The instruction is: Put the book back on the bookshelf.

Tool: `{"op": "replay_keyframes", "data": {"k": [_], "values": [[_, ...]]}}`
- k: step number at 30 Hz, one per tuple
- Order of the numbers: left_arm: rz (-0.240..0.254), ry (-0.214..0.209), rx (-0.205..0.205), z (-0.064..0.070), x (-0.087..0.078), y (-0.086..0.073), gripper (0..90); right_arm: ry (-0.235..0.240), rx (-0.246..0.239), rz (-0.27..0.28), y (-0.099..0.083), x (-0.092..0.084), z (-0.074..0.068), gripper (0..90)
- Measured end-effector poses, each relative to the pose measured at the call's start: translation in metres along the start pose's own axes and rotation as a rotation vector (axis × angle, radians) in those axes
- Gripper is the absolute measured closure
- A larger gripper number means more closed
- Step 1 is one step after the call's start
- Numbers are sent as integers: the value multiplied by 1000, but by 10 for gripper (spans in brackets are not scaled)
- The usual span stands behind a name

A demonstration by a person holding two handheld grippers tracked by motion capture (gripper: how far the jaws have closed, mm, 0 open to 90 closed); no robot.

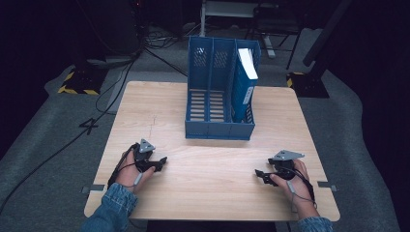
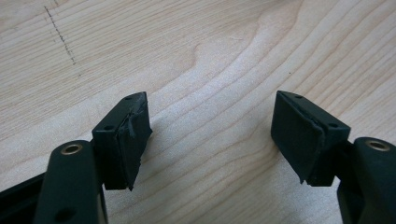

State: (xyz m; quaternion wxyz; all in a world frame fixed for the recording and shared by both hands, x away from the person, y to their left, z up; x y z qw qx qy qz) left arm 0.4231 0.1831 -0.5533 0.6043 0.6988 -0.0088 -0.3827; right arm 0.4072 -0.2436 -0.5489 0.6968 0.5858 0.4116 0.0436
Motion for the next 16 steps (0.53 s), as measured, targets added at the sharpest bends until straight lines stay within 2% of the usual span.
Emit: {"op": "replay_keyframes", "data": {"k": [1,2,8,16], "values": [[0,0,1,0,0,0,289,-13,-12,32,-1,3,0,175],[0,0,2,0,0,0,290,-15,-26,36,-2,4,-1,162],[-4,-1,-1,0,0,0,290,-11,-27,33,-2,5,-1,137],[-5,0,1,1,1,0,290,-36,-19,26,-2,6,1,107]]}}
Point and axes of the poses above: each handheld gripper's, and its own axes: x roughly forward along the jaws, y roughly out of its top, z roughly to its right, the point moved 7 cm from there along x, roughly forward along the jaws, and after that the axes turned 13 degrees about z, right-handed, at the moved point
